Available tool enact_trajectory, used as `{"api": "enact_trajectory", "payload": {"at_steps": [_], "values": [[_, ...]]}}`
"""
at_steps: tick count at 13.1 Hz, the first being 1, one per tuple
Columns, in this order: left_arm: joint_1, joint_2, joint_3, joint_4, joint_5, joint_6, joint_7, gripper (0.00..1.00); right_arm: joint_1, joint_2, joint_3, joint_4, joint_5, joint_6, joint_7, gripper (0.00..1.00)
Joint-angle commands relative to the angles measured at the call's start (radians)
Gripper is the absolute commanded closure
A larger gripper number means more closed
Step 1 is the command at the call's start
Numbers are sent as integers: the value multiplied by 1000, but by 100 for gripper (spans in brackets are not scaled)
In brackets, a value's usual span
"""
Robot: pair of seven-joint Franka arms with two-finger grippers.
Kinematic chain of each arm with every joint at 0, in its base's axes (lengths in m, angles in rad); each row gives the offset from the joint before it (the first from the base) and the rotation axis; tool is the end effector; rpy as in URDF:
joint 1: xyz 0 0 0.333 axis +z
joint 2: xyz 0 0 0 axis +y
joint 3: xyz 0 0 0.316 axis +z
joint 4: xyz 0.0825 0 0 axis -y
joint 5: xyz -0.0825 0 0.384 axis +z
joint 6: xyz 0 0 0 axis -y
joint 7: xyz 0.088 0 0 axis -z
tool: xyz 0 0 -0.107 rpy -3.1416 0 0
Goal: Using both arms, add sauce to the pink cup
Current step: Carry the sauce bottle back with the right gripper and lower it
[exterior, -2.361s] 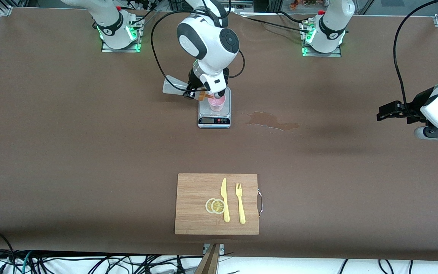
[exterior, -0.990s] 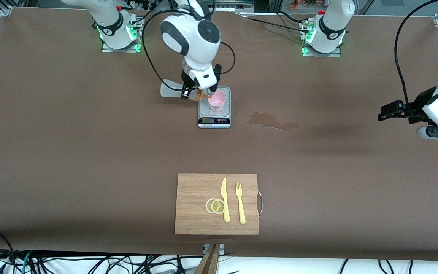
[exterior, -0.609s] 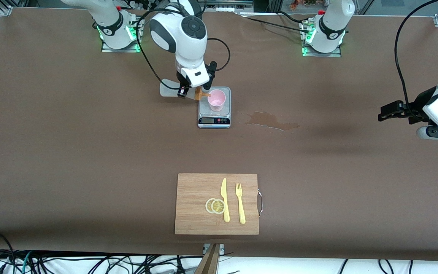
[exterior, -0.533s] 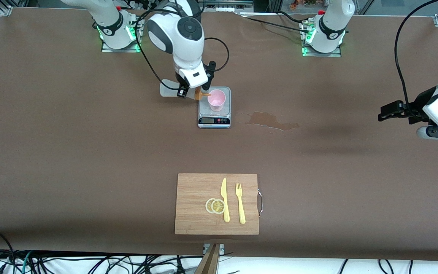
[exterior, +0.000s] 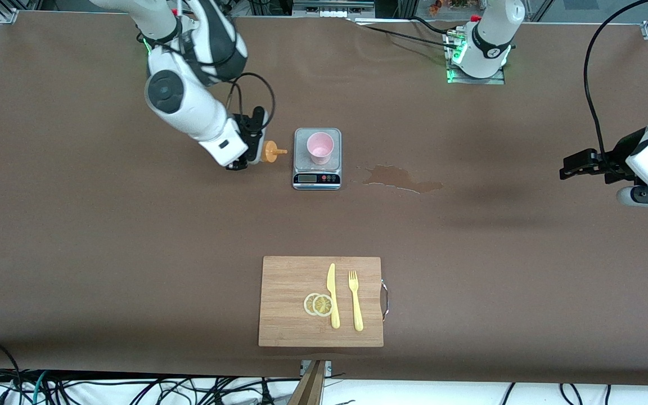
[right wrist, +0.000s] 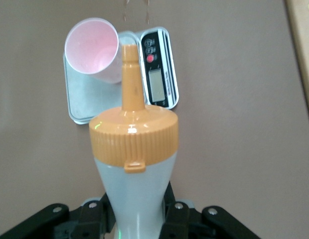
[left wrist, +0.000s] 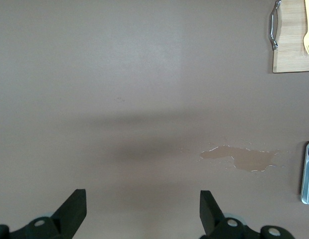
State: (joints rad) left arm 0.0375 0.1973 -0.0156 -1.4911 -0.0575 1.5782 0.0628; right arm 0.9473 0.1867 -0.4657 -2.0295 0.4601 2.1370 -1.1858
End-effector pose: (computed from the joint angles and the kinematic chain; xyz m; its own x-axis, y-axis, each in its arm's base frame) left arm 0.6096 0.0081 0.5477 0.9935 -0.0405 -0.1060 -0.0335 -0.9972 0.0669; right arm 0.4998 0.2902 0.3626 0.1750 0.9570 0.2313 0.9736 -0.1333 -0.1851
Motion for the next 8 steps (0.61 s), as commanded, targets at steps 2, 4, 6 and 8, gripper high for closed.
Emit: {"api": "enact_trajectory", "payload": {"at_steps": [2,4,6,8], "values": [[-4,14,2,35,5,-23,11,0,-22,-10,-99,-23,272,-77,-291,82],[-4,14,2,35,4,-23,11,0,-123,17,-100,-23,392,-171,-458,82],[-2,14,2,34,2,-23,11,0,-214,54,-99,-21,469,-264,-614,82],[-2,14,2,35,2,-23,11,0,-312,117,-99,-21,563,-377,-795,82]]}}
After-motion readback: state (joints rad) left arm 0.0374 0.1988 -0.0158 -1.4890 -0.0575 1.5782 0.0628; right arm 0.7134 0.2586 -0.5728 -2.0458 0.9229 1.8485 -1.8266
